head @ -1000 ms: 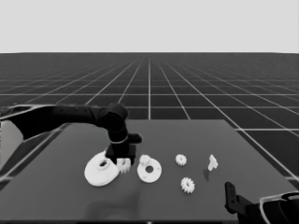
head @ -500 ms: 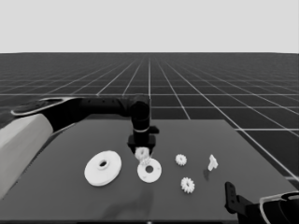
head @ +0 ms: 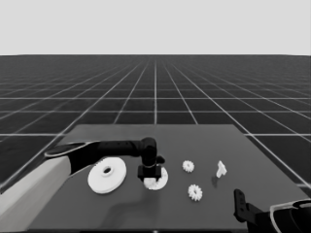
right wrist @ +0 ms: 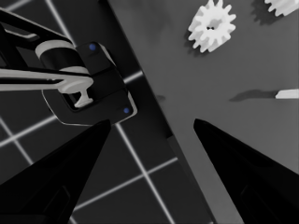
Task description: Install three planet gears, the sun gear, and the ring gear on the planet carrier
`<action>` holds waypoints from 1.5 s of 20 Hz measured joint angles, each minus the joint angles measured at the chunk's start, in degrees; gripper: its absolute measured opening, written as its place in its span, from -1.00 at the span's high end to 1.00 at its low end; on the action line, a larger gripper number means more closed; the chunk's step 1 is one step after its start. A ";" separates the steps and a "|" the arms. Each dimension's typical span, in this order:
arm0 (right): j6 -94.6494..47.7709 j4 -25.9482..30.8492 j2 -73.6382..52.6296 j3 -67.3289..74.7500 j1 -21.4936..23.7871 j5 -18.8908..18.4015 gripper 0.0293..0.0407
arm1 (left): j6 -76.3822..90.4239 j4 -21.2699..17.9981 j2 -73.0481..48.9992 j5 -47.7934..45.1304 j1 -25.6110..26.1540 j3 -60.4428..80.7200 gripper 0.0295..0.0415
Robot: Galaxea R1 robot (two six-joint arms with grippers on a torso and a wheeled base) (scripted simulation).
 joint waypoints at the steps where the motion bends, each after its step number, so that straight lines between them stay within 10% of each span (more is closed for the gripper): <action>1: 0.00 0.00 0.00 0.00 0.00 0.00 -0.61 | 0.45 0.58 0.14 -0.25 0.59 -0.66 0.72; 5: 0.00 0.00 0.00 0.00 0.00 0.00 -0.61 | 1.02 1.28 0.33 -0.59 1.27 -1.49 0.72; 7: 0.00 0.00 0.00 0.00 0.00 0.00 -0.61 | 1.07 1.35 0.35 -0.63 1.32 -1.56 -0.27; 8: 0.00 0.00 0.00 0.00 0.00 0.00 -0.61 | 1.08 1.36 0.35 -0.64 1.33 -1.58 -0.42; 15: 0.00 0.00 0.00 0.00 0.00 0.00 -0.61 | 1.09 1.38 0.36 -0.64 1.35 -1.60 -0.49; 18: 0.00 0.00 0.00 0.00 0.00 0.00 -0.61 | -5.68 -16.68 -1.37 2.00 -16.57 7.51 -0.49; 24: 0.00 0.00 0.00 0.00 0.00 0.00 -0.61 | -4.61 -21.72 -1.03 1.50 -21.88 6.10 -0.49; 25: 0.00 0.00 0.00 0.00 0.00 0.00 -0.61 | -4.57 -21.81 -1.02 1.50 -21.95 6.05 -0.49; 26: 0.00 0.00 0.00 0.00 0.00 0.00 -0.61 | 23.16 -13.54 -16.25 -19.19 -24.28 26.57 -0.90; 30: 0.00 0.00 0.00 0.00 0.00 0.00 -0.61 | 94.32 -2.84 -62.70 -46.06 -28.11 56.00 -0.56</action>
